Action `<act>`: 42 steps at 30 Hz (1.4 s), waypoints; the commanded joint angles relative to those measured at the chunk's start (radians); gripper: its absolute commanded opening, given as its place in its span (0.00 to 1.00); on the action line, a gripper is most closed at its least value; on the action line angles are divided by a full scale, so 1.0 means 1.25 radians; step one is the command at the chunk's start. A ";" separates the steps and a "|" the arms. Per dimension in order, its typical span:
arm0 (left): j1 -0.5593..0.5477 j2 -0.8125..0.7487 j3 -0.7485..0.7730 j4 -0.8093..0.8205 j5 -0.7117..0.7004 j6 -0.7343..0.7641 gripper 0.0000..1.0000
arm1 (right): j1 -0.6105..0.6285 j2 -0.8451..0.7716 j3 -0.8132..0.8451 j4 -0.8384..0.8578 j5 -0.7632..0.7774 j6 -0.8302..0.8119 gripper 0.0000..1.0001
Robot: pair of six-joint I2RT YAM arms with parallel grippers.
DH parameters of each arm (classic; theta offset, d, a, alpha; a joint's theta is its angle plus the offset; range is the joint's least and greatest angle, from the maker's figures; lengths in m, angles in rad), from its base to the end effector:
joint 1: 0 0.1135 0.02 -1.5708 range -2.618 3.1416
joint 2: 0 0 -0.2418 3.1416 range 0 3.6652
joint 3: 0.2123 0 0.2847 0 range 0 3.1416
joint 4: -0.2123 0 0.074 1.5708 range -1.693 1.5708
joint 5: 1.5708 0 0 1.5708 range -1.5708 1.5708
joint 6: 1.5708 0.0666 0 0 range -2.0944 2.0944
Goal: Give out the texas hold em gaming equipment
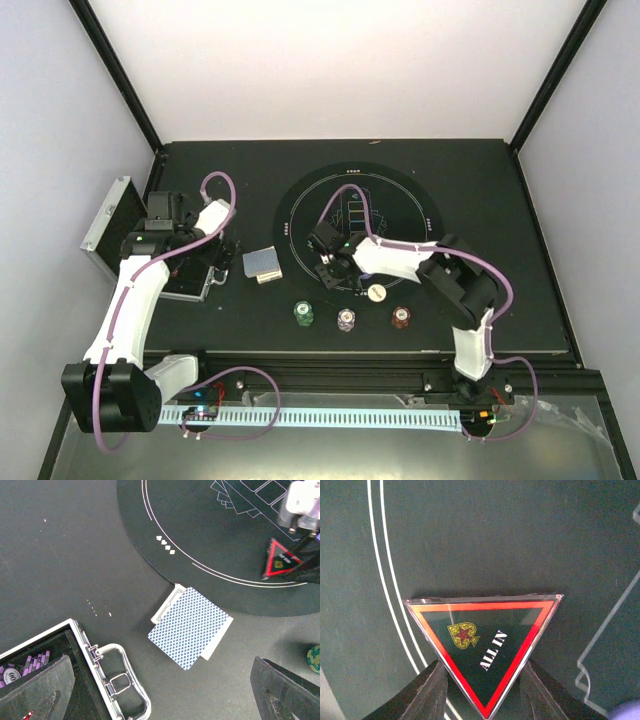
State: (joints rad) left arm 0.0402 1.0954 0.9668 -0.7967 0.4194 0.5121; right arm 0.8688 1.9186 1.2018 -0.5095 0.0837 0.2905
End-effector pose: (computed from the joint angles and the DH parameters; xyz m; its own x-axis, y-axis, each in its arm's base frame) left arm 0.2750 -0.0161 0.2446 -0.5938 0.4240 -0.6838 0.5725 0.8198 0.0112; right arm 0.2619 0.3011 0.0711 -0.7951 -0.4981 -0.3461 -0.5374 0.8430 0.0213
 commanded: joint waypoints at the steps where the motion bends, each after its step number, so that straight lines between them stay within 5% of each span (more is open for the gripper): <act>1: 0.012 0.009 0.041 -0.021 0.011 -0.010 0.99 | -0.020 0.109 0.101 0.034 -0.025 -0.035 0.41; 10: 0.038 0.032 0.060 -0.052 0.008 -0.017 0.99 | -0.062 0.288 0.387 -0.046 -0.038 -0.038 0.41; 19: 0.061 0.020 0.055 -0.066 0.023 -0.003 0.99 | -0.074 0.340 0.533 -0.112 -0.044 -0.050 0.43; 30: 0.066 0.021 0.076 -0.096 0.025 -0.026 0.99 | -0.089 -0.002 0.205 -0.025 0.004 -0.006 0.65; 42: 0.071 0.008 0.075 -0.100 0.020 -0.022 0.99 | -0.089 -0.206 -0.180 0.037 0.040 0.091 0.64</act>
State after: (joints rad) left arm 0.1188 1.1316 1.0271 -0.8936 0.4316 0.4858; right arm 0.7570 1.7256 1.0550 -0.5018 0.1139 0.3553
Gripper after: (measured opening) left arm 0.989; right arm 0.655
